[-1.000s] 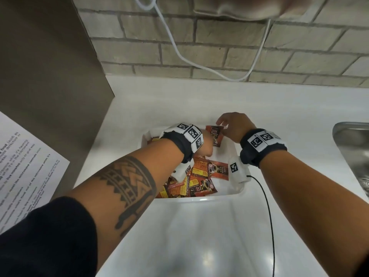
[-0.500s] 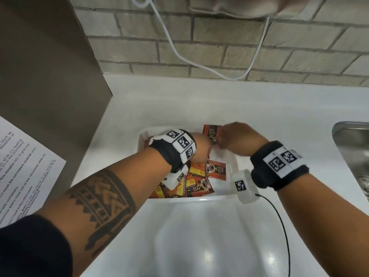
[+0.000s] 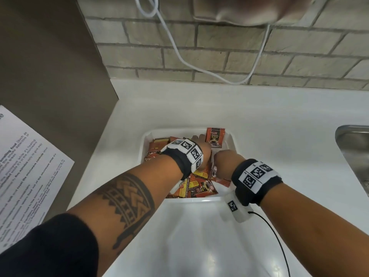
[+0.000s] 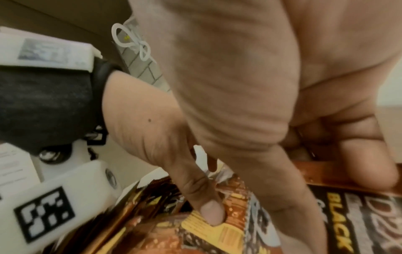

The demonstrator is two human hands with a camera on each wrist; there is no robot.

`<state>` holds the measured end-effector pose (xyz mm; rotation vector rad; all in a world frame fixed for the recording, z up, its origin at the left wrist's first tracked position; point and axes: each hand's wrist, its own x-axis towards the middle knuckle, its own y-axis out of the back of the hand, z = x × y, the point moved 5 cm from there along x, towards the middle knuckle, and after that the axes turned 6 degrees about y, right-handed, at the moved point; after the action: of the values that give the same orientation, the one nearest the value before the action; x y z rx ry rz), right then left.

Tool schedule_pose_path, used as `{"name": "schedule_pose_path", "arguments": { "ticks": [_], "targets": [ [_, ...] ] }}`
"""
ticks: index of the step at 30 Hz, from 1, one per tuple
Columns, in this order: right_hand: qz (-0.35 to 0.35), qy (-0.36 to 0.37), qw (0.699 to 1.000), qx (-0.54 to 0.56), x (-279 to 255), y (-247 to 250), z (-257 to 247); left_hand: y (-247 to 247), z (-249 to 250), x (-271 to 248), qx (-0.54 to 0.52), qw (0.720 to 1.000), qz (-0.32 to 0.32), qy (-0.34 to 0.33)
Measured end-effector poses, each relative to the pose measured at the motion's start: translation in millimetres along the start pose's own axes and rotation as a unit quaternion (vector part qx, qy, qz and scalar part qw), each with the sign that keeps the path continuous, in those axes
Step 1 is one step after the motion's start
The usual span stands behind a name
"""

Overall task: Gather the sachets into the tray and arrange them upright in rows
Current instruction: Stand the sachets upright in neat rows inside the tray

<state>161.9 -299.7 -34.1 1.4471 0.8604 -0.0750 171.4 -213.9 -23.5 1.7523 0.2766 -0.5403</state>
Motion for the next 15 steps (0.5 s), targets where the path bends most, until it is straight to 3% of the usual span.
{"name": "schedule_pose_path", "arguments": {
  "ticks": [4, 9, 15],
  "targets": [
    [-0.008, 0.006, 1.000, 0.005, -0.6, 8.4, 5.4, -2.3, -1.6, 5.8, -0.025, 1.000, -0.005, -0.011],
    [0.001, -0.005, 0.995, 0.100, -8.4, 21.4, 19.7, 1.7, -2.7, 6.9, -0.032, 0.999, -0.002, -0.008],
    [-0.010, -0.015, 0.990, 0.143, -12.8, 21.4, 27.1, 0.8, -15.6, 8.4, -0.086, 0.995, -0.055, -0.010]
  ]
}}
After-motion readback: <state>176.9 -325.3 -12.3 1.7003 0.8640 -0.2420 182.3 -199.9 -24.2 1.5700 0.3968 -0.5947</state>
